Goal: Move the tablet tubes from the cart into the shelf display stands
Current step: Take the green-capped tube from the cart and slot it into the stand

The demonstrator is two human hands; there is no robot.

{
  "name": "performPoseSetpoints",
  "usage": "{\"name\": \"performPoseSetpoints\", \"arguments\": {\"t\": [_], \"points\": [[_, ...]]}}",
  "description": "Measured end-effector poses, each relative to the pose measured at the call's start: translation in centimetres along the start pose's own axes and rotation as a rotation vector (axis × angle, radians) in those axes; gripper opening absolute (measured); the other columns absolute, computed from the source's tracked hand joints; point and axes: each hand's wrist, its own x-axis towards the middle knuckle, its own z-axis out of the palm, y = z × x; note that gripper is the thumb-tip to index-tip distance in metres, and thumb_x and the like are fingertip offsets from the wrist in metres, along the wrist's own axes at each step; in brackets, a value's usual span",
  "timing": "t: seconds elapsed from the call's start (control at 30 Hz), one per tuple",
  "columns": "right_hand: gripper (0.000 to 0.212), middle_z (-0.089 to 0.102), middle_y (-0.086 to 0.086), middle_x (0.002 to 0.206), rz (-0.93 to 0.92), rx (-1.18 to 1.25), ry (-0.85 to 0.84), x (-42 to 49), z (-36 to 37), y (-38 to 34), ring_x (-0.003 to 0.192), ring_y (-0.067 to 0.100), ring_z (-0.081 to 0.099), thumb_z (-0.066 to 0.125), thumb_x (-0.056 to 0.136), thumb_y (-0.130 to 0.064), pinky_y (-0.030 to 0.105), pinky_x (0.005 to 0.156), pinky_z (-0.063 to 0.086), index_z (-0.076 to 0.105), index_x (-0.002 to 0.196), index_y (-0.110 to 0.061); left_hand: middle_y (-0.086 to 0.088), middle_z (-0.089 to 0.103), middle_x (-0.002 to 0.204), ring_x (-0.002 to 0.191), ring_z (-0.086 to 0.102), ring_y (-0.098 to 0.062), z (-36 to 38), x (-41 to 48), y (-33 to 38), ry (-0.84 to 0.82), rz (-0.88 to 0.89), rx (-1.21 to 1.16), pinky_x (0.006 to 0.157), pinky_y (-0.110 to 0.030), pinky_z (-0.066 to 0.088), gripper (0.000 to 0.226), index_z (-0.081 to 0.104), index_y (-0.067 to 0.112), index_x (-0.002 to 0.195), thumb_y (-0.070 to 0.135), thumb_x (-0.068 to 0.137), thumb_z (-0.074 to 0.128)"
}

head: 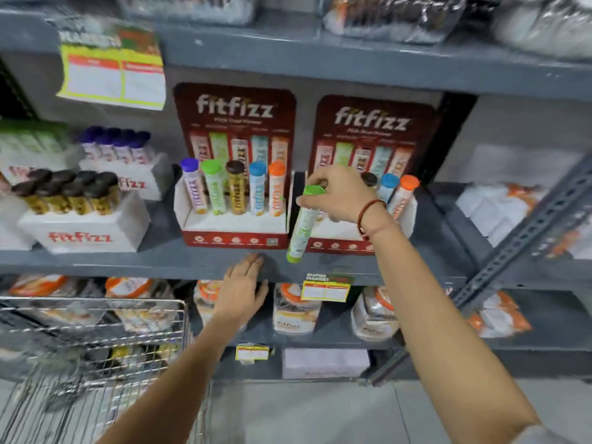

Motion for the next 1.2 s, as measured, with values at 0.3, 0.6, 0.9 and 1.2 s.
{"name": "performPoseSetpoints", "arguments": {"t": [0.3,0.6,0.9,1.2], "points": [[0.029,0.055,0.009,0.13,-0.047,-0.12,-0.162,0.4,-2.0,2.4,0.114,0.027,0.057,0.059,0.086,-0.001,0.033,0.093,0.049,0.063,0.113,-0.011,-0.014,0.045,0.142,0.133,0.038,-0.029,1.7,-0.1,-0.4,-0.028,0.101,0.131,0.112,-0.048,0.021,0.061,0.04,0.004,0.136,0.025,0.084,0.063],[0.017,0.062,0.005,0.108,-0.085,-0.166,-0.05,2.1,-2.2,3.3,0.108,0.02,0.053,0.068,0.083,-0.018,0.03,0.089,0.043,0.065,0.098,-0.011,-0.014,0.046,0.142,0.134,0.038,-0.027,2.1,0.0,-0.2,-0.001,0.071,0.124,0.113,-0.049,0.021,0.058,0.041,0.005,0.135,0.027,0.086,0.061],[0.027,0.058,0.01,0.124,-0.026,-0.225,0.062,3.9,-3.8,5.0,0.126,0.027,0.039,0.066,0.084,-0.02,0.033,0.095,0.037,0.065,0.108,-0.008,-0.008,0.03,0.152,0.141,0.022,-0.02,3.1,1.3,1.6,-0.056,0.094,0.116,0.117,-0.043,0.007,0.062,0.028,0.011,0.142,0.043,0.092,0.047],[0.036,0.056,0.016,0.128,0.027,-0.257,0.03,6.1,-4.1,6.6,0.124,0.03,0.045,0.066,0.086,-0.025,0.029,0.092,0.039,0.063,0.116,-0.006,-0.005,0.023,0.155,0.143,0.015,-0.017,3.3,1.2,1.2,-0.082,0.116,0.153,0.116,-0.039,0.002,0.068,0.019,0.014,0.145,0.048,0.092,0.043]]}}
